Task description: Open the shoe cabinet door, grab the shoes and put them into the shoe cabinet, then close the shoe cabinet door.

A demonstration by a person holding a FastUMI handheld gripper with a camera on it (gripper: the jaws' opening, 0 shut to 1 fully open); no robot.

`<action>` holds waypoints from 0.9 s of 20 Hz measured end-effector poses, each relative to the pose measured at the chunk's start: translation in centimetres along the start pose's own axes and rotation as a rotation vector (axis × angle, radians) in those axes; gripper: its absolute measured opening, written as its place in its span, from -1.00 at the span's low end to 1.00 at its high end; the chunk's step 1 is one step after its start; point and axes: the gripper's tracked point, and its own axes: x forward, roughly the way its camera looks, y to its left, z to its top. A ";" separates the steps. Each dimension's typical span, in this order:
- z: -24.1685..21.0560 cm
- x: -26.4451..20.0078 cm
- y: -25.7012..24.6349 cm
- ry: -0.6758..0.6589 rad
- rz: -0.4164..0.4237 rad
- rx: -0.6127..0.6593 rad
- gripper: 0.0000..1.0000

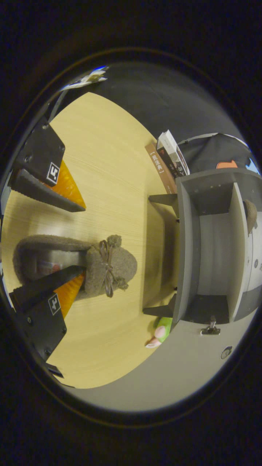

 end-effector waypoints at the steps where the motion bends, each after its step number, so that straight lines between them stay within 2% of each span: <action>1: 0.4 0.8 -0.1 0.001 -0.001 0.001 0.86; 2: 0.4 1.5 -0.3 0.013 0.001 0.008 0.86; 4: 0.7 2.3 -0.7 0.015 -0.006 0.029 0.68; 6: 0.8 2.6 -1.7 0.008 -0.025 0.040 0.11; 9: 1.1 2.2 -0.9 0.011 0.025 0.055 -0.71; 11: 1.3 1.8 -1.0 0.003 0.033 0.038 -0.85; 14: 2.5 -0.5 -0.2 -0.025 0.070 0.052 -0.88; 18: 5.7 -5.3 0.6 -0.122 0.075 0.027 -0.88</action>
